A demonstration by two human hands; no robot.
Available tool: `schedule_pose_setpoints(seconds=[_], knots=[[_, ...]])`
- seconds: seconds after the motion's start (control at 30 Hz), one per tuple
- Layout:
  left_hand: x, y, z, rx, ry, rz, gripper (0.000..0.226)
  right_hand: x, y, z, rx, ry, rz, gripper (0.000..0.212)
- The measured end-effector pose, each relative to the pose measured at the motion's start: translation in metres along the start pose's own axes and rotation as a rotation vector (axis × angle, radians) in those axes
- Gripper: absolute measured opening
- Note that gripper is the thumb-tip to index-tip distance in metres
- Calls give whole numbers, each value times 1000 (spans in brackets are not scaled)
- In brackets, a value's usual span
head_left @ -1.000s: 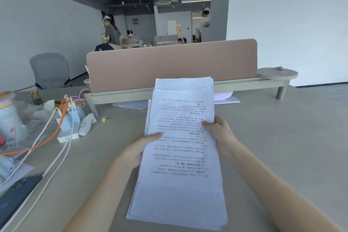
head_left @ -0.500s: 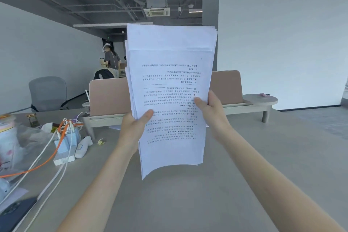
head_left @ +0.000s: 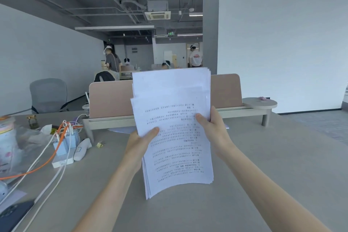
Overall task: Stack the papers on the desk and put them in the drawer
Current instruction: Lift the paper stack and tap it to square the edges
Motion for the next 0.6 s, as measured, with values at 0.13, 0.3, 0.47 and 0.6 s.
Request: schedule_pose_setpoints(seconds=[0.13,0.3,0.47,0.6], knots=[[-2,9,3,0,1,26,13,1,-4,-1,-9,7,20,28],[-6,19,5,3,13,46,23,0,-6,1,10,1,7,26],[-11,27,5,13,8,58,19,-4,-6,5,-3,-4,34,32],[-15,29,5,0,-6,53,16,-10,-18,5,125,-1,-37,32]])
Point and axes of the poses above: each hand's wrist, its own x-axis towards the middle knuckle, its own z-axis out of the back of the hand, y = z × x, the point moved 7 cm from there along x, towards the middle knuckle, and after that the axes turned 1 degree about y, right-handed, at the moved point
